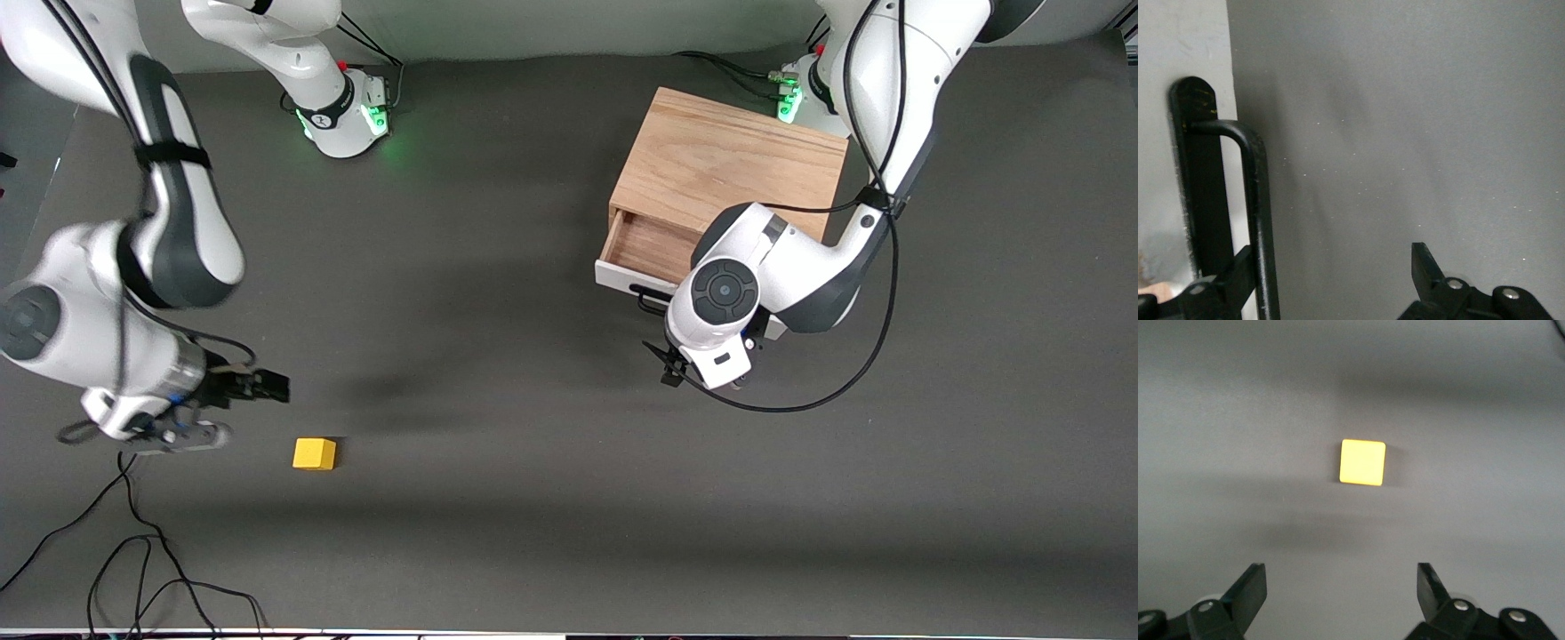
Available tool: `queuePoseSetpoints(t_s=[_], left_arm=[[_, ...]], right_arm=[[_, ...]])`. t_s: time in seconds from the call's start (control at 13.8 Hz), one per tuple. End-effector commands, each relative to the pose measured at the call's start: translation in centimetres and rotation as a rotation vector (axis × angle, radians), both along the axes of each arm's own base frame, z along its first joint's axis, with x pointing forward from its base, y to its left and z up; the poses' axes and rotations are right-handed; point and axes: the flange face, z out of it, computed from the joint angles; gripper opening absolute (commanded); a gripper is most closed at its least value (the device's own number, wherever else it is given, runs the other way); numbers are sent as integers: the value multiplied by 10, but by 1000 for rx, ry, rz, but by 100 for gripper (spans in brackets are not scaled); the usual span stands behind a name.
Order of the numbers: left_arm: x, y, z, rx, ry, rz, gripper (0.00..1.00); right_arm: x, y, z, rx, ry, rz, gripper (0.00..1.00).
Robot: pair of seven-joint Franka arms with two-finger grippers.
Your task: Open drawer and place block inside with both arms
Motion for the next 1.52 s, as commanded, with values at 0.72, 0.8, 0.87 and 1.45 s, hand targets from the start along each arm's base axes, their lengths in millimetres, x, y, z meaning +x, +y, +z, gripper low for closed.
queuePoseSetpoints(t_s=[0.72,0.8,0.87,1.45], left_arm=[[34,-28,9,-74,-197,-7,100],[36,-28,10,-77,-200,-5,100],[37,-29,12,-81,-205,-4,100],[48,-30,38,-109,-274,-2,100]], right_arm=[[36,-12,-143,-6,-22,-93,100],[37,-8,-147,-6,-25,-89,100],[38,-8,-154,-5,-37,-89,100],[39,-2,-168,26,-62,-133,100]])
